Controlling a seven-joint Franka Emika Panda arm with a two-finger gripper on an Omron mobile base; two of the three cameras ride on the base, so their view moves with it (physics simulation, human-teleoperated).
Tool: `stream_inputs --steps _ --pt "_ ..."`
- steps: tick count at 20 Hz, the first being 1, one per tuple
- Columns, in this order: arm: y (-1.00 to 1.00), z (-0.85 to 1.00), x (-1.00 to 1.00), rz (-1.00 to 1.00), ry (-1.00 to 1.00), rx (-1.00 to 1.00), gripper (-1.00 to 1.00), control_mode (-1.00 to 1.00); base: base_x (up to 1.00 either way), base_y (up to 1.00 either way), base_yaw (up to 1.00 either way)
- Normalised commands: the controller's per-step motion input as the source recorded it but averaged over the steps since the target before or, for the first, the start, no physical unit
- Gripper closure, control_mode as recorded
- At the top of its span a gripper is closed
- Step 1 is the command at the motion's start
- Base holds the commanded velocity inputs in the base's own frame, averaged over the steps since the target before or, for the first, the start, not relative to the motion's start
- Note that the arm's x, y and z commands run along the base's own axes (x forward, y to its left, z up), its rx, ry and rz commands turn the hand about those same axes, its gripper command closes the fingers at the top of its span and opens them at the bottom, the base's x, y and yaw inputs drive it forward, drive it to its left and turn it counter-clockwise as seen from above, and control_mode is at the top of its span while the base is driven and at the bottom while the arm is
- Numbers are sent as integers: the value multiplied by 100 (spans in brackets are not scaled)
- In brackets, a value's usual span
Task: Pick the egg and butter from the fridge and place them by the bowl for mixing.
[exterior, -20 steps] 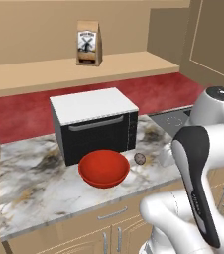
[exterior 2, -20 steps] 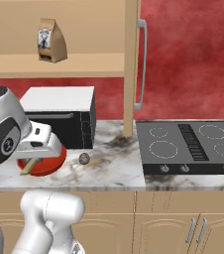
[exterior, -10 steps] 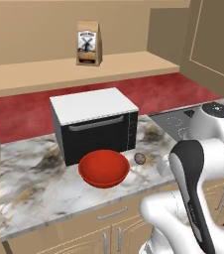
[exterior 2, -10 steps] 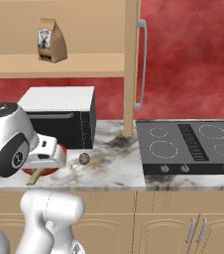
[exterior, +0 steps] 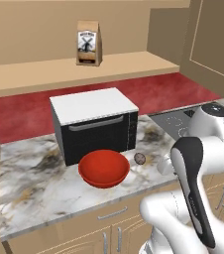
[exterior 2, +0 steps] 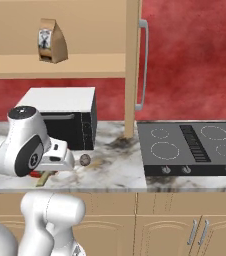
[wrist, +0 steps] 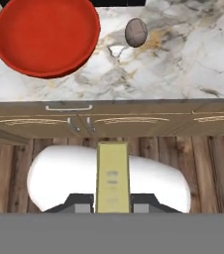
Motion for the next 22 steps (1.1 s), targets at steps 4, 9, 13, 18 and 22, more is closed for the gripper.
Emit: stream_inputs --steps 4,9,13,18,22 --pt "-16 -15 6 5 -5 1 100 -100 0 0 0" --pt "0 -32 0 7 -8 2 100 -100 0 0 0" --pt "-5 -28 2 13 -3 0 100 -100 0 0 0" --pt "-19 -11 0 12 -3 0 100 -100 0 0 0" --pt "-22 -25 1 16 -3 -1 100 -100 0 0 0"
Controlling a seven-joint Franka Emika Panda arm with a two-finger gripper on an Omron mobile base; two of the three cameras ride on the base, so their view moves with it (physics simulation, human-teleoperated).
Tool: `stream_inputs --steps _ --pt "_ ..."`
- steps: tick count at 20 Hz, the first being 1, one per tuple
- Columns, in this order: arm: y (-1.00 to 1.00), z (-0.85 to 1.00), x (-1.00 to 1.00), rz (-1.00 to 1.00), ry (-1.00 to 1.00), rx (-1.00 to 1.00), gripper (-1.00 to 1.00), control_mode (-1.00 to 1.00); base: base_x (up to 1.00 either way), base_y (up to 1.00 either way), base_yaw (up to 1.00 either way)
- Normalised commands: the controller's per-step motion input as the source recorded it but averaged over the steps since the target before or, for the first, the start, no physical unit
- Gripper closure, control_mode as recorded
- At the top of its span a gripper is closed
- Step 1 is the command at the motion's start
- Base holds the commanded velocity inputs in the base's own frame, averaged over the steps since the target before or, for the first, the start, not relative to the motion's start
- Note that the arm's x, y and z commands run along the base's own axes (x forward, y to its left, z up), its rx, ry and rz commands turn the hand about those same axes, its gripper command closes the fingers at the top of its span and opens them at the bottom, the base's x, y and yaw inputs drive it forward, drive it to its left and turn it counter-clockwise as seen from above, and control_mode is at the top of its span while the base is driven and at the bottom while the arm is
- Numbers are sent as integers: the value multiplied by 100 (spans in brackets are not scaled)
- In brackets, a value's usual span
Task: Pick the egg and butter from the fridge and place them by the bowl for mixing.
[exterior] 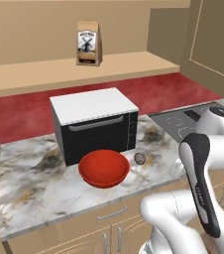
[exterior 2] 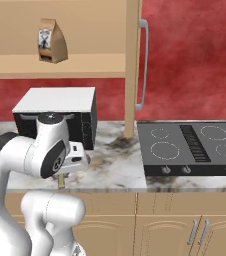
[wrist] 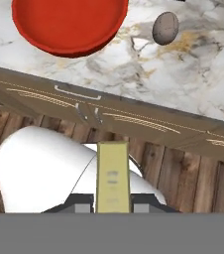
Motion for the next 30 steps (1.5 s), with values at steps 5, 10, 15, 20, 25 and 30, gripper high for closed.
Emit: stream_inputs --steps 5,10,15,20,25,30 --pt "-4 -43 1 18 -8 -8 100 -100 0 0 0" --pt "0 -34 0 18 -23 -8 100 -100 0 0 0" --pt "0 -4 2 13 -16 1 100 -100 0 0 0" --pt "1 -40 0 18 -13 13 100 -100 0 0 0" --pt "24 -28 6 19 -7 8 100 -100 0 0 0" --pt "29 -29 10 16 -6 0 100 -100 0 0 0"
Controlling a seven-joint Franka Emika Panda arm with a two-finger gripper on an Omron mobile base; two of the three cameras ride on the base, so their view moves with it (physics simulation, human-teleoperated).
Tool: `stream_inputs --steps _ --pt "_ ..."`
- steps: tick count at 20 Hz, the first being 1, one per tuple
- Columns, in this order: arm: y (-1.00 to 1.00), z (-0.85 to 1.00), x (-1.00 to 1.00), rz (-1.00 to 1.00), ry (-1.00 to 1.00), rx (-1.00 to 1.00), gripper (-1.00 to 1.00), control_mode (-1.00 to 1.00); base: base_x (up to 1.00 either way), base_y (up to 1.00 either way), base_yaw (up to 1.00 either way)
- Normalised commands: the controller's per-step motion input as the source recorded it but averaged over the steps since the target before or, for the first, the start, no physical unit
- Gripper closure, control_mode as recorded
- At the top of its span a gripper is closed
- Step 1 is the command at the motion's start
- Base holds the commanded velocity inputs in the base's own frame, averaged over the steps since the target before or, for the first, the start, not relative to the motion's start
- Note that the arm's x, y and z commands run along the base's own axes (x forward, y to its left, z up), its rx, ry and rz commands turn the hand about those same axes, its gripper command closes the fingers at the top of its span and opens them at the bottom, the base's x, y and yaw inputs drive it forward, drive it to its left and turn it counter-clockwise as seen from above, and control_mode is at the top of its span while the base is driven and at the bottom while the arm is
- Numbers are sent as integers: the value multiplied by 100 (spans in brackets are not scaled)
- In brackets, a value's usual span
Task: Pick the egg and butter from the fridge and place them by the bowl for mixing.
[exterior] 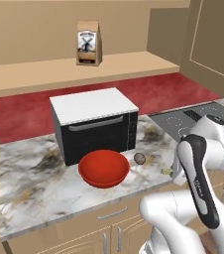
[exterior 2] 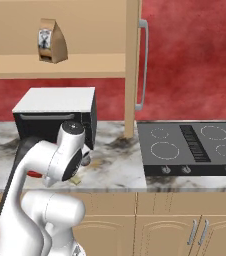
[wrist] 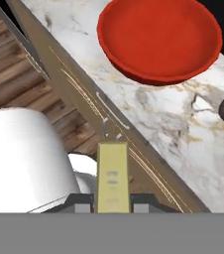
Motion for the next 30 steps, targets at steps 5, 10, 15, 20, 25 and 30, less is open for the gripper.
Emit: stream_inputs --steps 5,10,15,20,25,30 --pt "4 -19 5 14 -22 0 100 -100 0 0 0" --pt "2 -26 7 3 -6 5 100 -100 0 0 0" --pt "6 -37 18 0 -16 0 100 -100 0 0 0" --pt "4 -39 22 0 -23 1 100 -100 0 0 0" --pt "10 -51 10 0 -7 3 100 -100 0 0 0" --pt "13 -35 13 0 -4 1 100 -100 0 0 0"
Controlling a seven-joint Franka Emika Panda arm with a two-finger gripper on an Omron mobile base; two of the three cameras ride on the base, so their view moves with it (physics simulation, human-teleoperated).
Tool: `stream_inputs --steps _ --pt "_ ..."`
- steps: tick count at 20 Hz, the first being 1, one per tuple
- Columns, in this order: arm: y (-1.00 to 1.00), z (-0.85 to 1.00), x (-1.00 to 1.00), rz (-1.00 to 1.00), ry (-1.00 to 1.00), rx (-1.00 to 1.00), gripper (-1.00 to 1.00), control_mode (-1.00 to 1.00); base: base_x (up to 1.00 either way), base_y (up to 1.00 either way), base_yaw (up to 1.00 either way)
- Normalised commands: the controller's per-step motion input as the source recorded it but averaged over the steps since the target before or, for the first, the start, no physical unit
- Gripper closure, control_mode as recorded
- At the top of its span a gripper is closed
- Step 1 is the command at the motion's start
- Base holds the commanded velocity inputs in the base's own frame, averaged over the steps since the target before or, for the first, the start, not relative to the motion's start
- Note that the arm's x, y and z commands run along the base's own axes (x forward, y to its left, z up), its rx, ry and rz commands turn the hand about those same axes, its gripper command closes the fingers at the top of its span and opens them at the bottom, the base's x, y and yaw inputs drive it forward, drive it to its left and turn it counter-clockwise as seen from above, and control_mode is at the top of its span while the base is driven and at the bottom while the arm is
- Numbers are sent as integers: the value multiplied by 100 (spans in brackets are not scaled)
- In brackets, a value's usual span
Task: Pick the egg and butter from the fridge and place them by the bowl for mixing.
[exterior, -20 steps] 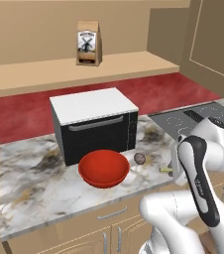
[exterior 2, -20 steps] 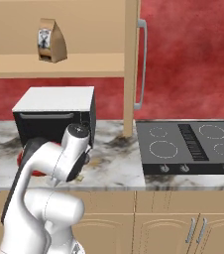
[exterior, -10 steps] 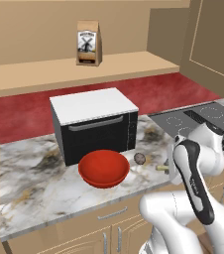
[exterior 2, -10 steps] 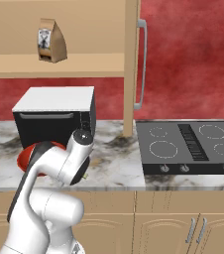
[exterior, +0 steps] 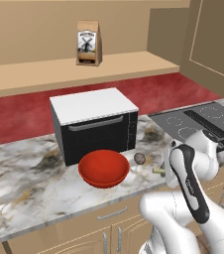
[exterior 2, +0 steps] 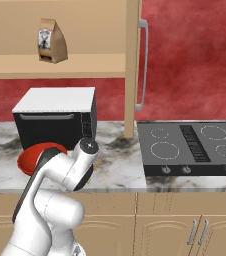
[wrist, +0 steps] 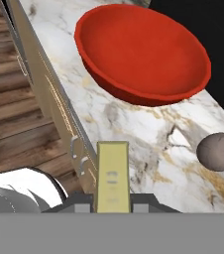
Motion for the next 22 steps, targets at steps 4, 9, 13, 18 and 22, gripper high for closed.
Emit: stream_inputs --steps 4,9,13,18,22 --pt "12 -32 23 0 -3 0 100 -100 0 0 0" --pt "18 -37 26 0 0 1 100 -100 0 0 0" --pt "27 -37 23 0 0 0 100 -100 0 0 0" --pt "32 -33 3 0 0 0 100 -100 0 0 0" --pt "27 -29 -2 -3 -2 0 100 -100 0 0 0"
